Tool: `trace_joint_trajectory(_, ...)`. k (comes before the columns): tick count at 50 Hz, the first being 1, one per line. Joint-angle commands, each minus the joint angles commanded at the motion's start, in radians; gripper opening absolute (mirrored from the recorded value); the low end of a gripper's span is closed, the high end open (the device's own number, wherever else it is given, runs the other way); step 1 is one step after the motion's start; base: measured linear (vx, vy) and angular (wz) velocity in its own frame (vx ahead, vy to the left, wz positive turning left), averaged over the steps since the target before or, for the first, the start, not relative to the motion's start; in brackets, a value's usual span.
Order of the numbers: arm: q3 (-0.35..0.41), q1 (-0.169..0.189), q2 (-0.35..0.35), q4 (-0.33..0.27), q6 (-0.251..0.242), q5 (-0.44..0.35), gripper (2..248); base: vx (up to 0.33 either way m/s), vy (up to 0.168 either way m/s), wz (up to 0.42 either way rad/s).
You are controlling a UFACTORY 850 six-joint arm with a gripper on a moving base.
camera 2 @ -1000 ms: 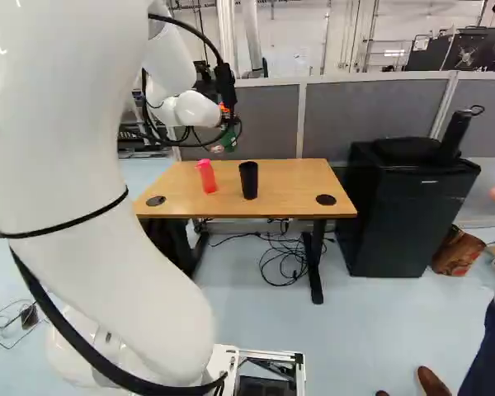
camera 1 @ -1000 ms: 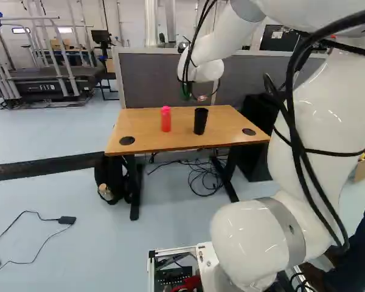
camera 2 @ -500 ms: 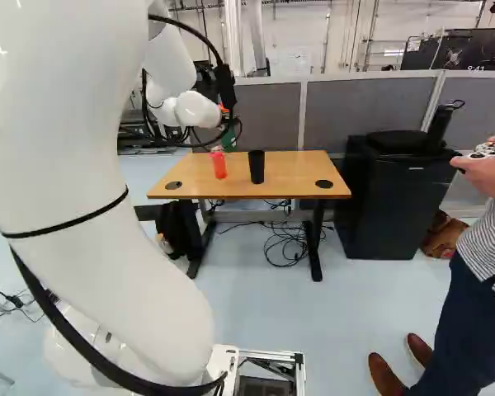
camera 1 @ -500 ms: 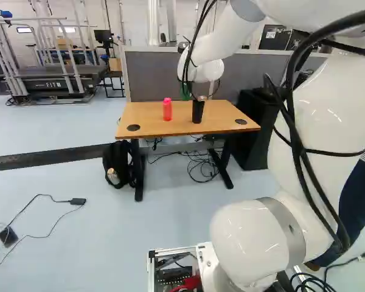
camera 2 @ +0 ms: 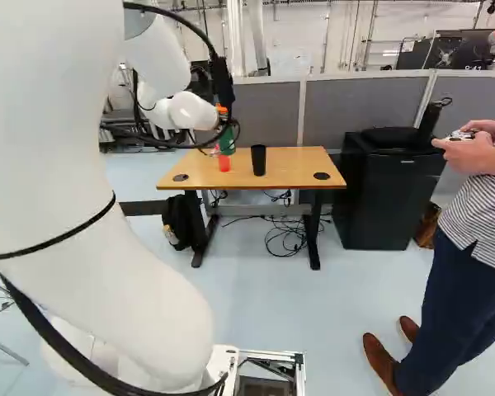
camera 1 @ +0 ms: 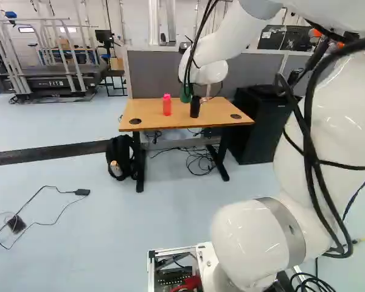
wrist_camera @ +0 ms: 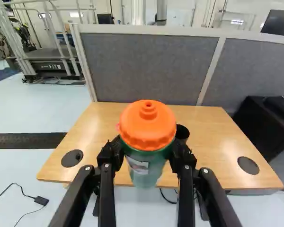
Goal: Pick up the green bottle from the table
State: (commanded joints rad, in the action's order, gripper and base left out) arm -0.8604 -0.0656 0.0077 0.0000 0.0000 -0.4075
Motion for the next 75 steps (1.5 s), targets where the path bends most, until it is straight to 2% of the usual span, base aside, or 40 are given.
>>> trace_joint_trajectory(22, 0.029, 0.001, 0.017, 0.0, 0.0, -0.012, 119, 0.0, 0.0, 0.0)
trace_joint_trajectory(39, 0.081, 0.006, 0.034, 0.0, 0.0, -0.044, 119, 0.0, 0.0, 0.0)
trace_joint_trajectory(57, 0.171, 0.014, 0.065, 0.0, 0.0, -0.098, 119, 0.0, 0.0, 0.0)
trace_joint_trajectory(75, 0.298, 0.024, 0.109, 0.0, 0.0, -0.175, 119, 0.0, 0.0, 0.0)
